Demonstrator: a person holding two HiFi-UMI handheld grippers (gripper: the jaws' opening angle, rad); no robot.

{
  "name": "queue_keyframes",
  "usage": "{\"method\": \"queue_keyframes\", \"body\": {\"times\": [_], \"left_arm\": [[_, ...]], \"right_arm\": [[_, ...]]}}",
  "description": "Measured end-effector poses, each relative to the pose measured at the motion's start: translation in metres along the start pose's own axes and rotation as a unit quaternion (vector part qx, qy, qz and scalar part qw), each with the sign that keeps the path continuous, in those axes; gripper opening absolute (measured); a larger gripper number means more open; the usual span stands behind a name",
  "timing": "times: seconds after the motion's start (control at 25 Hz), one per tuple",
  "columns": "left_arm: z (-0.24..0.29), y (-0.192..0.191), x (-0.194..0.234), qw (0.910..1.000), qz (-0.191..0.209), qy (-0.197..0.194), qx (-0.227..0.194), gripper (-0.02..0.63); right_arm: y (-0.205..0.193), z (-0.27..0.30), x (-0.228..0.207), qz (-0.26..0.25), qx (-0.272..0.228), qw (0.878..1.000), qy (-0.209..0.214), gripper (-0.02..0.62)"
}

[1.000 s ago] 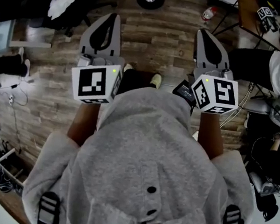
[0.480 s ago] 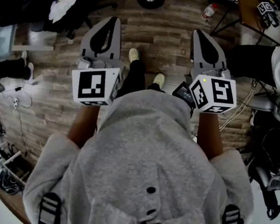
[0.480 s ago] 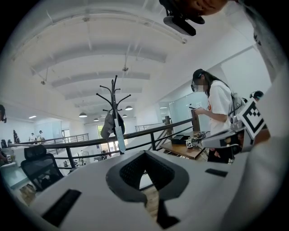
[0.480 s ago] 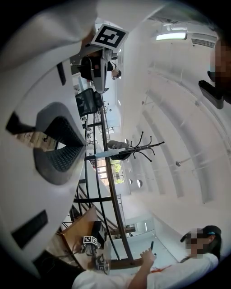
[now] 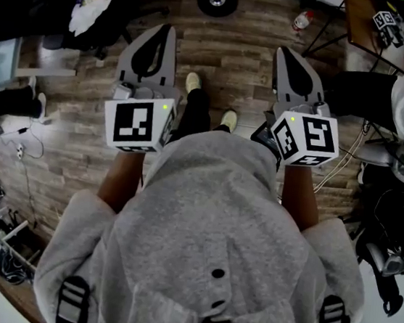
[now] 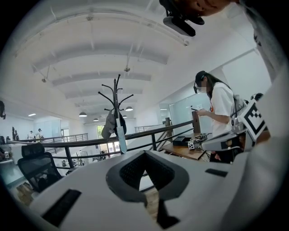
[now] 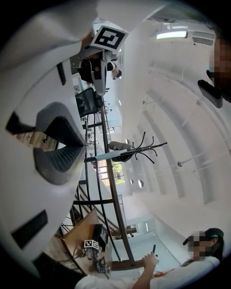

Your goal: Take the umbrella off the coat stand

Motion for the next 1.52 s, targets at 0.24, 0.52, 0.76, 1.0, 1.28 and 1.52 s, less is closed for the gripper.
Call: {"method": "queue_keyframes", "body": {"times": [0.24, 0.52, 0.76, 1.0, 1.28, 1.52], "left_arm": [[0.027, -0.002, 0.027, 0.9999, -0.012, -0.006, 0.003, 0.012], [0.073, -0.007, 0.07, 0.9995, -0.03, -0.006, 0.011, 0.012], [0.104, -0.007, 0.117, 0.9993, -0.036, -0.009, 0.005, 0.012], [0.128, -0.007, 0.156, 0.999, -0.042, -0.013, -0.003, 0.012], [0.147, -0.007, 0.196, 0.9984, -0.049, -0.028, -0.01, 0.012], [0.159, -0.013, 0.222, 0.9975, -0.051, -0.045, -0.019, 0.012]], "right_arm": [[0.008, 0.037, 0.003, -0.003, 0.011, 1.0, 0.0, 0.009], [0.02, 0.1, 0.004, -0.015, 0.025, 1.0, 0.006, 0.009], [0.035, 0.159, 0.018, -0.025, 0.027, 0.999, 0.007, 0.009], [0.051, 0.204, 0.033, -0.042, 0.025, 0.999, 0.008, 0.009], [0.06, 0.242, 0.053, -0.06, 0.035, 0.998, -0.002, 0.009], [0.064, 0.271, 0.071, -0.079, 0.044, 0.996, -0.011, 0.009]]}}
Point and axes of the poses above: the fingertips, and each gripper's own axes: z forward along the fingers, x to its left, y out of its top, the point moved 8 cm from there along -z, backward along the fingers, and after that the axes turned 1 degree about x, right-handed, at the moved point
